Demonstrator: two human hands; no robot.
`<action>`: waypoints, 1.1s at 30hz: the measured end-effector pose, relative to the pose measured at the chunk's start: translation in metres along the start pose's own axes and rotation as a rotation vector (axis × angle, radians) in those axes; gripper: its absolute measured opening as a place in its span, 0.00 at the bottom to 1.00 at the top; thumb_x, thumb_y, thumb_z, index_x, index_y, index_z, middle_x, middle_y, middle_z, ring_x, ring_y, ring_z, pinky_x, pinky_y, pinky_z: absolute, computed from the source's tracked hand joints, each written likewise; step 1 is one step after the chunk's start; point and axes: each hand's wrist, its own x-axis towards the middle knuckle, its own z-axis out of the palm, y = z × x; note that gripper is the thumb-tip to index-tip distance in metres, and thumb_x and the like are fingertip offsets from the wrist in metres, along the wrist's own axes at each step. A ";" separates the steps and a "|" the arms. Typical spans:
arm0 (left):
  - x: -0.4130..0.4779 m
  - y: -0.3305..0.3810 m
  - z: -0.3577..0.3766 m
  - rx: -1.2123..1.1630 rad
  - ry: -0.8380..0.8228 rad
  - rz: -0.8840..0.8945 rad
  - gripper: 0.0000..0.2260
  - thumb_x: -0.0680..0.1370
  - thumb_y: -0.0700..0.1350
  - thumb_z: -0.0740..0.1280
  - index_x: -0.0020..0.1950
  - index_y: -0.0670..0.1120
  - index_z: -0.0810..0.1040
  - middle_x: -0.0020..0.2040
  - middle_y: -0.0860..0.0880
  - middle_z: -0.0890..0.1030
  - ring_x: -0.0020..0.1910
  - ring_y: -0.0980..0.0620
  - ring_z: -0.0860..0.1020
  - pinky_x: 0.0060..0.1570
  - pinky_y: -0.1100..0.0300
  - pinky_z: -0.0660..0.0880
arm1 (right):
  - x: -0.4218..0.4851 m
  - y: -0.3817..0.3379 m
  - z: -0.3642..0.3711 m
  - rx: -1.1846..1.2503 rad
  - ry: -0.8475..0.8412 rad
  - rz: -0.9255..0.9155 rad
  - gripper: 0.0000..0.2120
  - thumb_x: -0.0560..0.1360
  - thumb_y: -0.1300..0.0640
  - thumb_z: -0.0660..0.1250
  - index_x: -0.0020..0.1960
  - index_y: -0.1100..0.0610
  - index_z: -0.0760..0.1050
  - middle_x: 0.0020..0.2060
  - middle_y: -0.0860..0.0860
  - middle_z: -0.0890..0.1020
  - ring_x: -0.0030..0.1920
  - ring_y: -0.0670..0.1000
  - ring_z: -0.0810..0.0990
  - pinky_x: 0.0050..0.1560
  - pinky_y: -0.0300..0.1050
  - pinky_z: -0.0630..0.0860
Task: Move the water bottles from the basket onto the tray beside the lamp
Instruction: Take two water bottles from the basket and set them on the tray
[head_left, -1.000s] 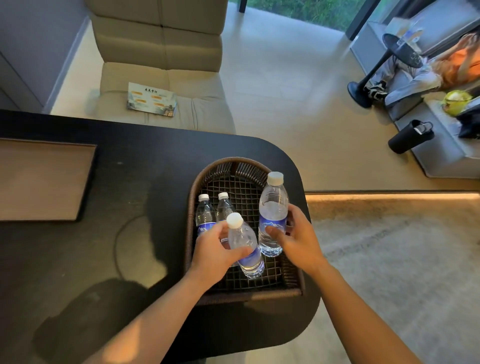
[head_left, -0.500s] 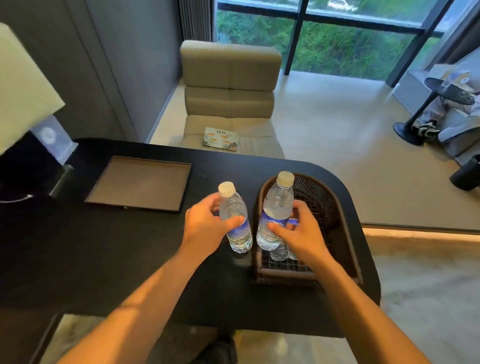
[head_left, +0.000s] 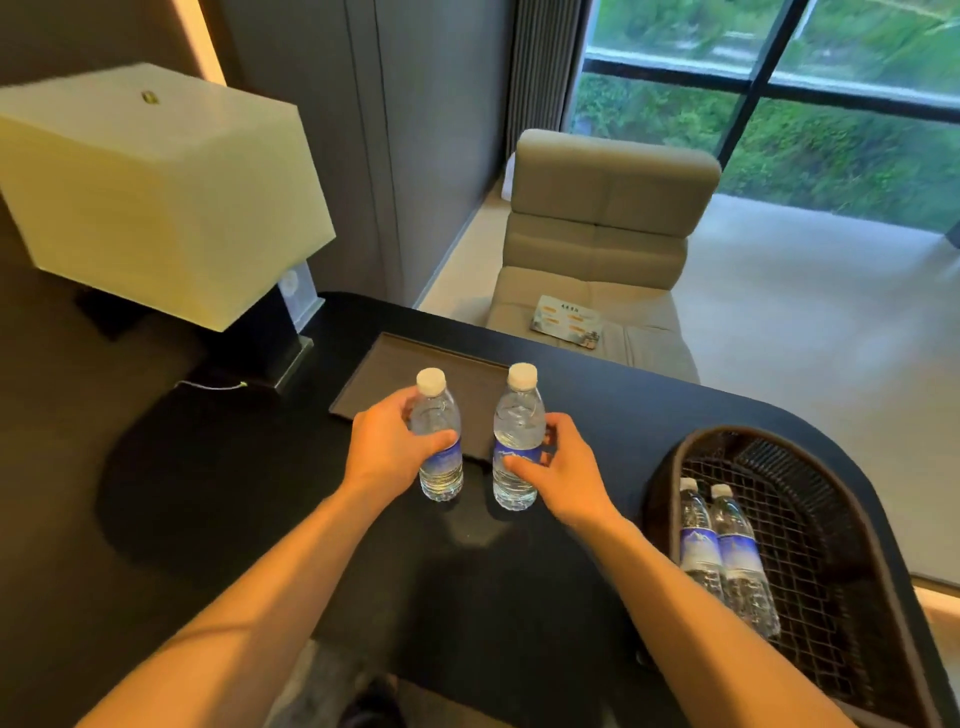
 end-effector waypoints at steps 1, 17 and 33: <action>0.016 -0.008 -0.005 0.020 0.010 -0.002 0.29 0.70 0.45 0.81 0.69 0.47 0.78 0.62 0.48 0.84 0.55 0.56 0.79 0.56 0.56 0.79 | 0.016 -0.001 0.012 0.000 -0.008 0.012 0.27 0.73 0.58 0.78 0.65 0.49 0.68 0.60 0.47 0.79 0.58 0.47 0.80 0.59 0.43 0.79; 0.281 -0.115 -0.028 0.059 -0.123 -0.027 0.28 0.71 0.43 0.80 0.69 0.48 0.76 0.66 0.47 0.82 0.67 0.47 0.79 0.64 0.47 0.79 | 0.270 0.015 0.167 -0.080 0.037 0.122 0.29 0.73 0.58 0.78 0.69 0.52 0.69 0.65 0.49 0.78 0.63 0.46 0.75 0.65 0.47 0.74; 0.382 -0.139 -0.018 0.014 -0.104 0.109 0.29 0.72 0.42 0.79 0.72 0.46 0.75 0.67 0.46 0.81 0.68 0.47 0.78 0.62 0.55 0.76 | 0.369 0.016 0.216 -0.108 0.120 0.129 0.30 0.71 0.60 0.79 0.67 0.52 0.68 0.64 0.50 0.78 0.62 0.46 0.75 0.61 0.40 0.73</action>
